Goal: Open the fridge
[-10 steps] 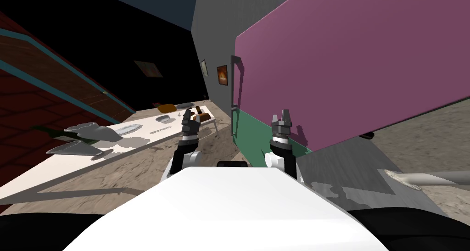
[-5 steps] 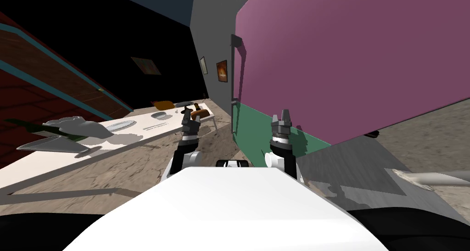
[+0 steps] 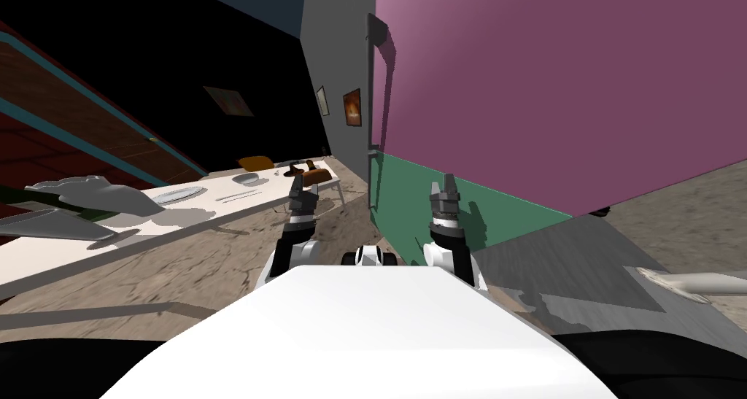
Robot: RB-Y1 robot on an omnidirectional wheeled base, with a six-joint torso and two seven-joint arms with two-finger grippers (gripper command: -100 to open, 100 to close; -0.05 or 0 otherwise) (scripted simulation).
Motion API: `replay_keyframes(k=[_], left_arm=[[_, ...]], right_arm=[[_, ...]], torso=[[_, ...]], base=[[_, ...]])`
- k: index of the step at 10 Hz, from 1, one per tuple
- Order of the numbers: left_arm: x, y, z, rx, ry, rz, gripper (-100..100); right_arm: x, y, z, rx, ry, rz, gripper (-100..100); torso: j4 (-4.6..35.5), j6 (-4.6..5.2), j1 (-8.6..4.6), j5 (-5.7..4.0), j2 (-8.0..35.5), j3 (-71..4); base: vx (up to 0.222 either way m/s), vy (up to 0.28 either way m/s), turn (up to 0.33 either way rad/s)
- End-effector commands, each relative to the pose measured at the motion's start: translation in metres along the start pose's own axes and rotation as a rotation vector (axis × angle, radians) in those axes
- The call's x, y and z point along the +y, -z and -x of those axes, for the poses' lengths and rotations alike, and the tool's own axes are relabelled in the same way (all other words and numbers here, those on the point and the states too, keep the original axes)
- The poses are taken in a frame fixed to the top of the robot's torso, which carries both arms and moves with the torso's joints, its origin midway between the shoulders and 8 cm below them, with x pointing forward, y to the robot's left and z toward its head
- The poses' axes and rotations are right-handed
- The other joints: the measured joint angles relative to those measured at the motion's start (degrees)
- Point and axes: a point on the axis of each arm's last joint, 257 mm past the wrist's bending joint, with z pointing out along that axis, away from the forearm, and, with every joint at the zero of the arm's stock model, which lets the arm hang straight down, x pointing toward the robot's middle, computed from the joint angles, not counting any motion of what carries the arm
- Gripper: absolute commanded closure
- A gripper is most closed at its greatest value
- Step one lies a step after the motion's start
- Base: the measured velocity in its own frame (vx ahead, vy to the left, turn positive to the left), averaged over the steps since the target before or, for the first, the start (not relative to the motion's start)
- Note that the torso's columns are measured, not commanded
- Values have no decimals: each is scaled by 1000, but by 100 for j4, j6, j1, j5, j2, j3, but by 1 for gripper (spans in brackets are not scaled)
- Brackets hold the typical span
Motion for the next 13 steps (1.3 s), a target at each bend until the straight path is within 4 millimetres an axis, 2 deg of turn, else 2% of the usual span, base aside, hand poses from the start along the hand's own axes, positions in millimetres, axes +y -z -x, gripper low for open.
replay_keyframes(k=[1,13], left_arm=[[0,0,0,0,0,0,0],[0,0,0,0,0,0,0]], right_arm=[[0,-2,-8,76,102,32,-100],[-6,-16,-31,344,805,323,-100]], torso=[[5,0,-3,-1,2,-6],[7,0,-10,-3,5,-6]], base=[[52,57,-18],[79,100,-33]])
